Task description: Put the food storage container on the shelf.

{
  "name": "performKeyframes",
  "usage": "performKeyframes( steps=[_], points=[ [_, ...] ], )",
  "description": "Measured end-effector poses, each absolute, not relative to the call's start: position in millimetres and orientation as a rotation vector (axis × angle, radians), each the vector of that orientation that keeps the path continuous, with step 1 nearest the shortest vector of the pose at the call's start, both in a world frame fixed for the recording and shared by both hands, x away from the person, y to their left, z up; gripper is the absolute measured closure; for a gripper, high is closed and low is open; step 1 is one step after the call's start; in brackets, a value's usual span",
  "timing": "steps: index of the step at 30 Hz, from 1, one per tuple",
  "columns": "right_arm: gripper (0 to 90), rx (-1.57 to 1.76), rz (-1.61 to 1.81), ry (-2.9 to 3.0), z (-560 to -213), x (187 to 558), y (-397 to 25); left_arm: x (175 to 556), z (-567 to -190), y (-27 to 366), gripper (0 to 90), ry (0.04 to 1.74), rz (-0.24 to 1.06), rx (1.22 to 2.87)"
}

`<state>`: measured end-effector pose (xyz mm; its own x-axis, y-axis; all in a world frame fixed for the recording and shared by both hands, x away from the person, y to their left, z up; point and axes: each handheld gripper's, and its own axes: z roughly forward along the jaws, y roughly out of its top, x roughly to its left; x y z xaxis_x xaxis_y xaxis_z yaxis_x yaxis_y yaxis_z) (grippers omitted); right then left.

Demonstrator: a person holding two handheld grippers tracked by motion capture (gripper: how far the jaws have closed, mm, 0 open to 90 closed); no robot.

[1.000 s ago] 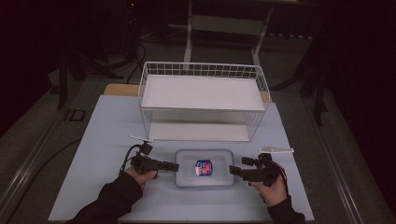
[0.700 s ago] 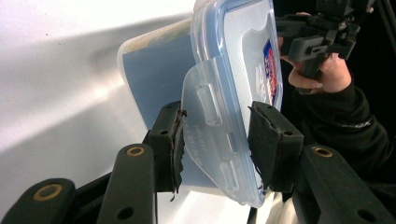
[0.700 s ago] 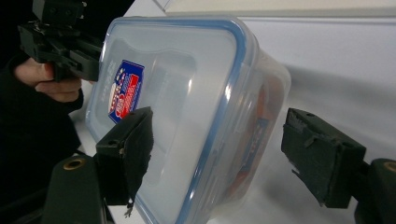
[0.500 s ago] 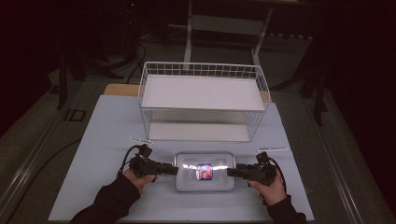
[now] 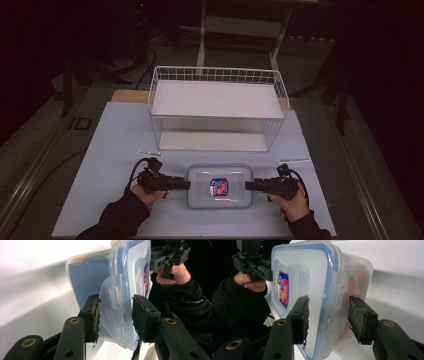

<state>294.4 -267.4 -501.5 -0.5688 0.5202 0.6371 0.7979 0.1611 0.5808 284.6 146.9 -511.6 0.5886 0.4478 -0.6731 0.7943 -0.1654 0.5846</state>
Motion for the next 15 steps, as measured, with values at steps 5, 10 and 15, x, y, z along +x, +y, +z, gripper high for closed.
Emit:
performKeyframes(
  steps=[5, 10, 15],
  points=[
    [52.7, -1.254, -1.359, -2.208, -497.3, 290.1, -265.8, 277.4, -509.3, 144.6, 58.2, 1.039, -0.391, 1.790],
    [52.7, -1.253, -1.370, -2.219, -494.9, 288.3, -264.6, 271.5, -505.6, 142.4, 58.0, 1.042, -0.356, 1.809],
    [52.8, -1.245, -1.385, -2.240, -489.8, 289.0, -263.2, 272.0, -502.3, 143.3, 57.9, 1.042, -0.340, 1.793]
  ],
)
